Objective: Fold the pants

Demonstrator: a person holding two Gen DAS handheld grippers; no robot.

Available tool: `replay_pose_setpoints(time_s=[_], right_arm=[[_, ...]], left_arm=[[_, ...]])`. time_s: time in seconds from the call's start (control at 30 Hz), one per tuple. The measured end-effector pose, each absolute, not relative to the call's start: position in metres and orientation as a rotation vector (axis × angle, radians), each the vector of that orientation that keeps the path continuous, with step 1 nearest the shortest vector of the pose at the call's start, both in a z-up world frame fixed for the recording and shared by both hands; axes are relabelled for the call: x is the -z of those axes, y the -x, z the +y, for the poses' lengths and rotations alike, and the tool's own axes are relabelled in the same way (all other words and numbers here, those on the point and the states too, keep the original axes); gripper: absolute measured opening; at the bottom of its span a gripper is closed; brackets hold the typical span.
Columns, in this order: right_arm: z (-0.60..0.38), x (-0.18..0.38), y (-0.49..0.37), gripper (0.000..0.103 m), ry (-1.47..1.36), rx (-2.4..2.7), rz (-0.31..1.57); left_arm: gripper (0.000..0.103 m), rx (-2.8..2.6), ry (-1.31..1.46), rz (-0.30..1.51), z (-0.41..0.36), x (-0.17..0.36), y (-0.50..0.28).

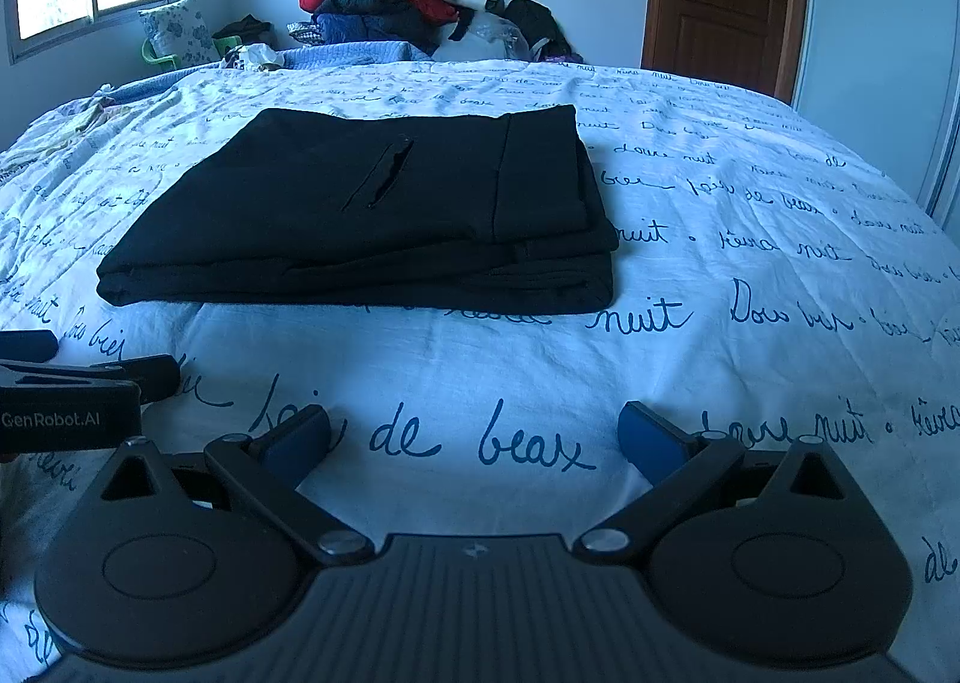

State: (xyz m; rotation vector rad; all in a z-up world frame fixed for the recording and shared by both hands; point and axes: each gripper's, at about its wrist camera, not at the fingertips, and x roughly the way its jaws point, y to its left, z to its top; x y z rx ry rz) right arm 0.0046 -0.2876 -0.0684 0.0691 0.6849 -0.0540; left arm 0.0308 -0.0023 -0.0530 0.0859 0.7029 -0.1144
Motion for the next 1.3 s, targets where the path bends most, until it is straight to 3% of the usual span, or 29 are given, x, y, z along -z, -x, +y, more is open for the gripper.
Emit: replay_pose_setpoints(time_s=[1.3], right_arm=[[-0.2886,0.0696,-0.0058,0.103,-0.083,0.049,0.678]], left_arm=[[0.103,0.117,-0.080,0.701,-0.0018,0.0534,-0.0308]])
